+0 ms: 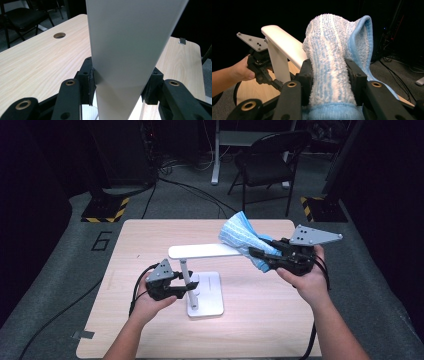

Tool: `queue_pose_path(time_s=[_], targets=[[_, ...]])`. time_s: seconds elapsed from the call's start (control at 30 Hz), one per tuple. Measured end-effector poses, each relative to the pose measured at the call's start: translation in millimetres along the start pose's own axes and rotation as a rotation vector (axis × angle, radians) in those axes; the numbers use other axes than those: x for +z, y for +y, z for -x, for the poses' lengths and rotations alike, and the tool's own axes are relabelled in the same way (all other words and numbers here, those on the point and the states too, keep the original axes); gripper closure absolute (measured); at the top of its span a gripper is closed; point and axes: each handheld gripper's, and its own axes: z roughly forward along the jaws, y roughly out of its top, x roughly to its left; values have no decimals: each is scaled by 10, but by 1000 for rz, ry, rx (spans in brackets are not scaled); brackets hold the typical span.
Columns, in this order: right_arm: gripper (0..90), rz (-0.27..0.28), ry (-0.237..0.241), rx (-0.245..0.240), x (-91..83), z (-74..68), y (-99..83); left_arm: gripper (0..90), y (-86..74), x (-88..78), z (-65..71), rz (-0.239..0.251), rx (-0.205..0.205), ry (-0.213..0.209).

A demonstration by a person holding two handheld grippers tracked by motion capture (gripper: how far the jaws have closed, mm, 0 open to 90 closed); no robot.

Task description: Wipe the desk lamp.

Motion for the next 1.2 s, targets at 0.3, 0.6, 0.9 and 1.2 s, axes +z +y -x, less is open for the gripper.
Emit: queue_pose_path(time_s=[0.3, 0.6, 0.9, 1.2], targets=[[629, 0, -34, 20, -116, 91, -45, 537, -6, -21, -30, -4, 3, -8], [624, -4, -75, 38, -270, 171, -94, 537, -10, -22, -26, -2, -3, -3], [622, -7, -83, 53, -265, 173, -107, 537, -12, -16, -21, 3, -8, 3], [621, -8, -51, 37, -133, 106, -56, 537, -8, -17, -21, -5, -4, -2]])
